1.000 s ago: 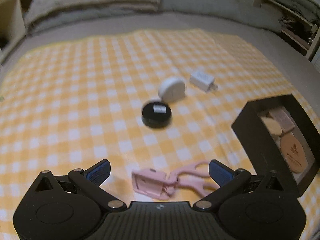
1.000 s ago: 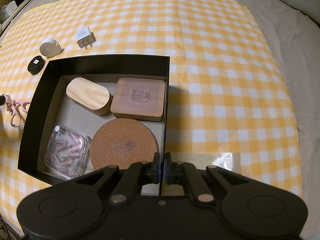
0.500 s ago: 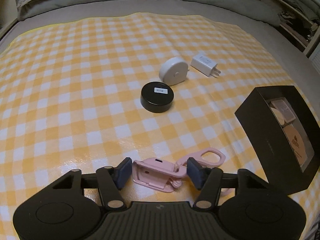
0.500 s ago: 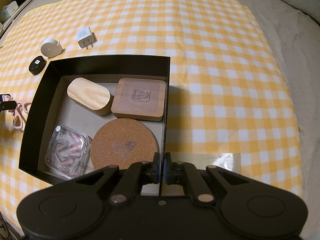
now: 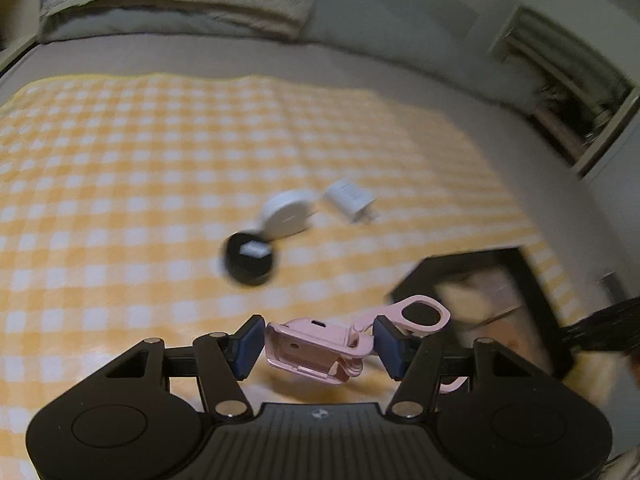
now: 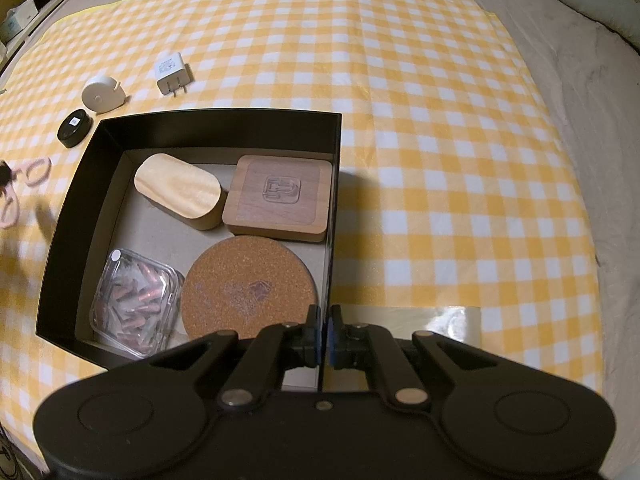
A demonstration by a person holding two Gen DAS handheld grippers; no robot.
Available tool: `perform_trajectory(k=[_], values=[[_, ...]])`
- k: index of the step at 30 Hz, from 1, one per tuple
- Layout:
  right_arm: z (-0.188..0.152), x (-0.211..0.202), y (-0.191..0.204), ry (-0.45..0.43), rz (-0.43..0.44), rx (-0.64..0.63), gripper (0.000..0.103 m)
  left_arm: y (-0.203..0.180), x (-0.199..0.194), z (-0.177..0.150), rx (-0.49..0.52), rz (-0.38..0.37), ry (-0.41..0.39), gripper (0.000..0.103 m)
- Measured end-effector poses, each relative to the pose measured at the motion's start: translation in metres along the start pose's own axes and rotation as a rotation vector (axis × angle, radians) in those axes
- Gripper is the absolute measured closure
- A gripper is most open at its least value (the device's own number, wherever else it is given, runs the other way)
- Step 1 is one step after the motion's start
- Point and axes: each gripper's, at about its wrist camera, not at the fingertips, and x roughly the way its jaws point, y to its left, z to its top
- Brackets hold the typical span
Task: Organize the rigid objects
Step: 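Carry the pink scissors with the left tool into the box, release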
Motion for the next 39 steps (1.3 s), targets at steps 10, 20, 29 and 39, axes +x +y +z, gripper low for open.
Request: perform_trajectory(k=[10,20,29,39], values=[[0.0,0.0,0.001,-0.001,0.0,-0.001,0.099,-0.082,0.006,0.015,0.034,-0.185,0.013,0.043],[0.0,0.0,0.001,-0.003,0.006,-0.002,0.099,-0.142,0.07,0.011,0.146,-0.133,0.153,0.043],[-0.001,-0.002,0.001,-0.007,0.021,-0.006,0.099,-0.164,0.102,0.008,0.162,-0.094,0.204,0.043],[-0.001,-0.002,0.002,-0.009,0.025,-0.009,0.099,-0.18,0.12,0.002,0.219,0.016,0.161,0.043]])
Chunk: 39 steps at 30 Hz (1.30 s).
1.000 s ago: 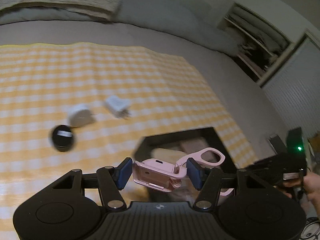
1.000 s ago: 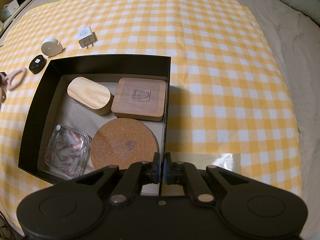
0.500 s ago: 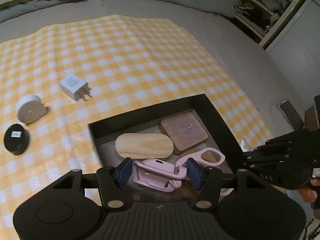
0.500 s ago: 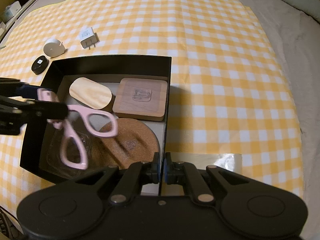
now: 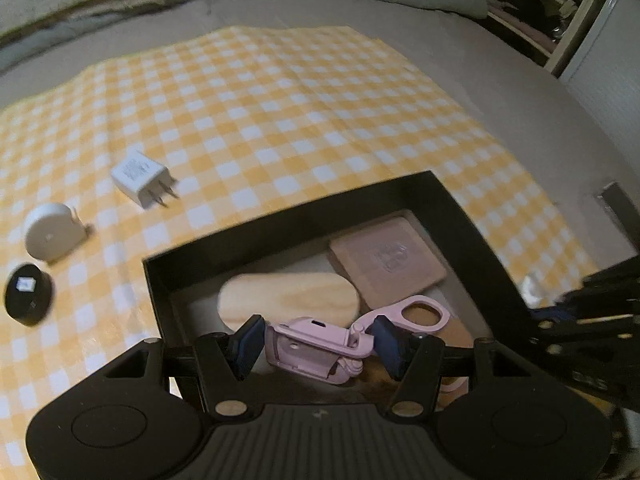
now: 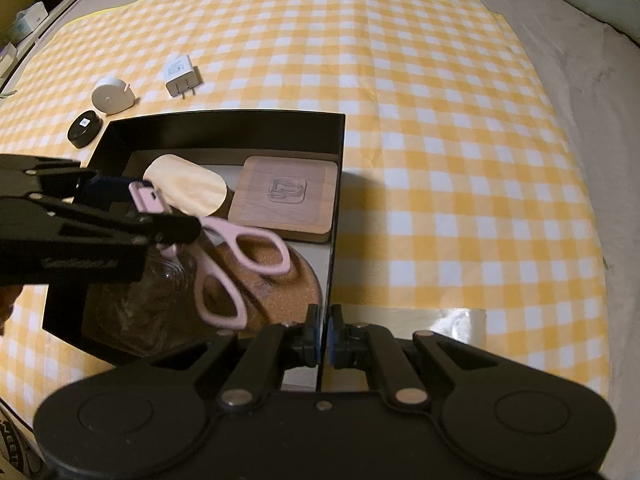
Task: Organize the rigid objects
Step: 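Carry the pink scissors with the left tool into the box, release, then reach the left tool to the black round case and grasp it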
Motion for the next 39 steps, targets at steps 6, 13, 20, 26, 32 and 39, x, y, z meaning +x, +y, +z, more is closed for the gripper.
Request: perform_trajectory(k=[6,13,20,26,32,39], values=[[0.0,0.0,0.0,0.0,0.0,0.0,0.099,-0.002,0.001,0.001,0.002,0.004,-0.008,0.043],[0.0,0.0,0.0,0.0,-0.001,-0.003,0.099,-0.004,-0.002,-0.002,0.012,-0.009,-0.002,0.028],[0.0,0.0,0.0,0.0,-0.001,-0.003,0.099,-0.004,-0.008,-0.004,-0.008,-0.044,0.015,0.023],[-0.001,-0.001,0.0,0.0,0.0,-0.004,0.099,-0.003,-0.032,0.0,-0.023,-0.072,-0.024,0.012],[-0.001,0.0,0.0,0.0,0.0,-0.003,0.099,-0.002,-0.07,0.008,0.008,-0.077,-0.125,0.003],[-0.001,0.0,0.0,-0.002,0.0,-0.004,0.099,0.018,-0.106,0.019,0.005,-0.062,-0.251,0.0]])
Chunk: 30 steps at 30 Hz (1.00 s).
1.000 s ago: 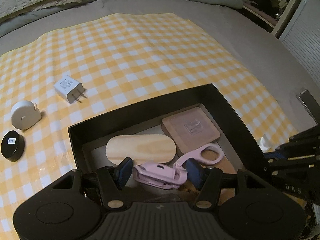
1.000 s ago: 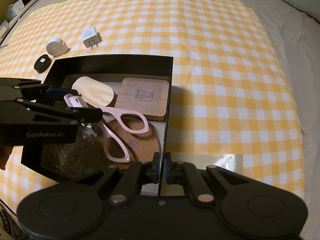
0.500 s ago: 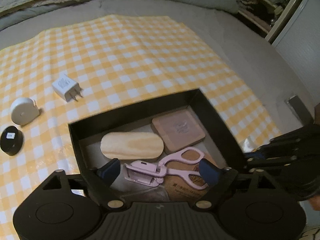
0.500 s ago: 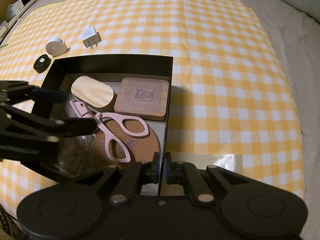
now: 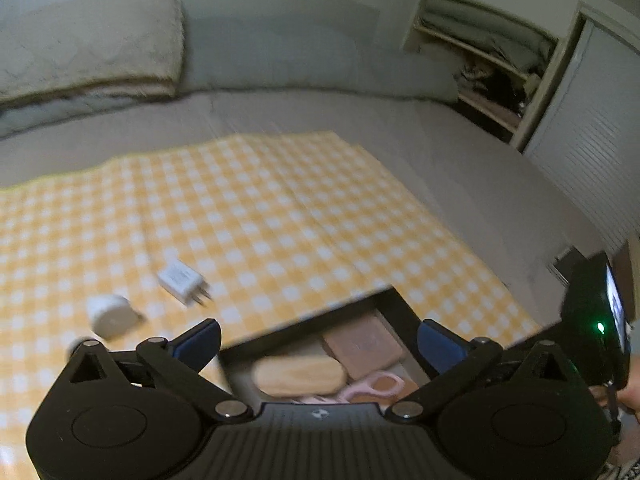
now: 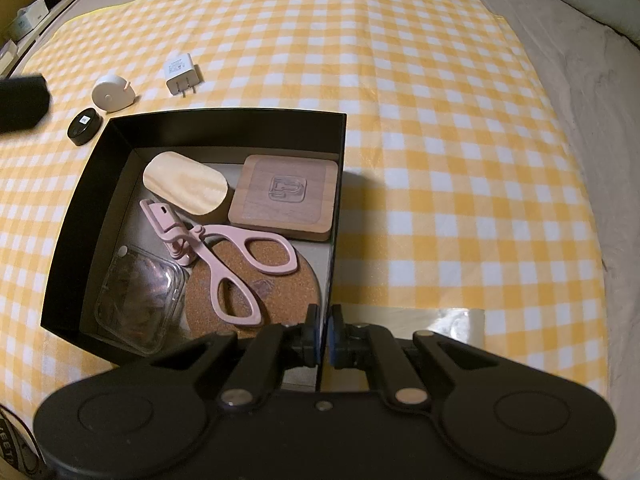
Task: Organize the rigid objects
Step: 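Reach the left tool to the black round case and grasp it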
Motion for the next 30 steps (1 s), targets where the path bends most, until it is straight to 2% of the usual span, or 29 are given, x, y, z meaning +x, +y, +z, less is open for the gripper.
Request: perform_trajectory(k=[8,14,20,25,30], values=[[0.0,0.0,0.0,0.0,-0.001,-0.002,0.099,0.049,-0.011,0.014,-0.044,0.143,-0.085,0.0],[0.0,0.0,0.0,-0.001,0.0,-0.001,0.099,0.1,-0.004,0.017,-0.116,0.255,-0.094,0.0],[0.0,-0.001,0.0,-0.001,0.002,0.0,0.099,0.142,0.015,0.007,-0.124,0.34,-0.034,0.0],[0.0,-0.001,0.0,-0.001,0.002,0.0,0.099,0.165,0.033,-0.006,-0.117,0.372,0.05,0.003],[0.0,-0.001,0.0,-0.001,0.002,0.002,0.099,0.18,0.051,-0.016,-0.122,0.397,0.139,0.026]])
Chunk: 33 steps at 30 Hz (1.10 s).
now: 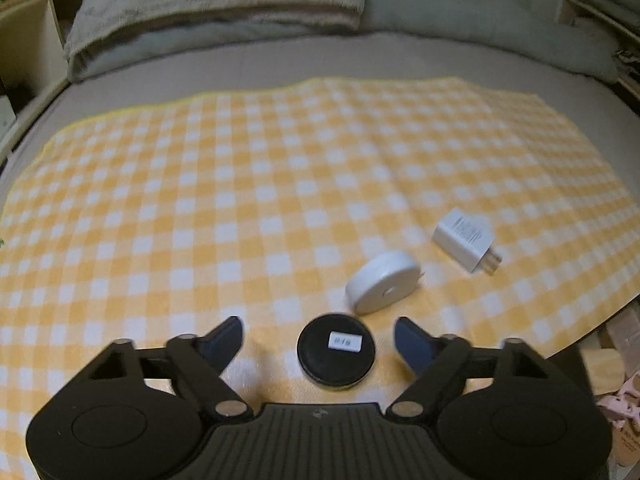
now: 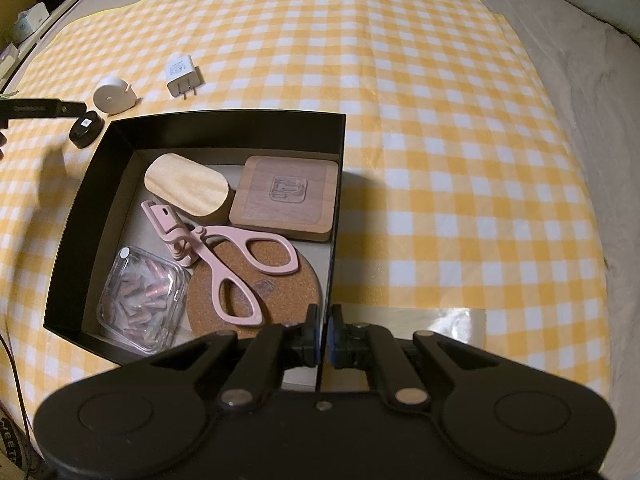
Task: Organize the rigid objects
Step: 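Reach the left tool to the black round case and grasp it, then carry the black round case with the left tool into the box, release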
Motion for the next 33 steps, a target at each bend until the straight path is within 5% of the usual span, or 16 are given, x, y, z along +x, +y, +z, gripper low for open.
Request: perform_trajectory(k=[12,21,33], values=[[0.0,-0.001,0.001,-0.001,0.003,-0.001,0.099,0.003,0.025,-0.008,-0.029,-0.042,0.084,0.049],[0.0,-0.001,0.001,-0.001,0.003,0.0,0.099,-0.006,0.028,-0.007,0.011,-0.053,0.087,0.053],[0.0,-0.001,0.0,-0.003,0.004,-0.001,0.099,-0.048,-0.031,-0.001,0.095,-0.28,-0.032,0.053]])
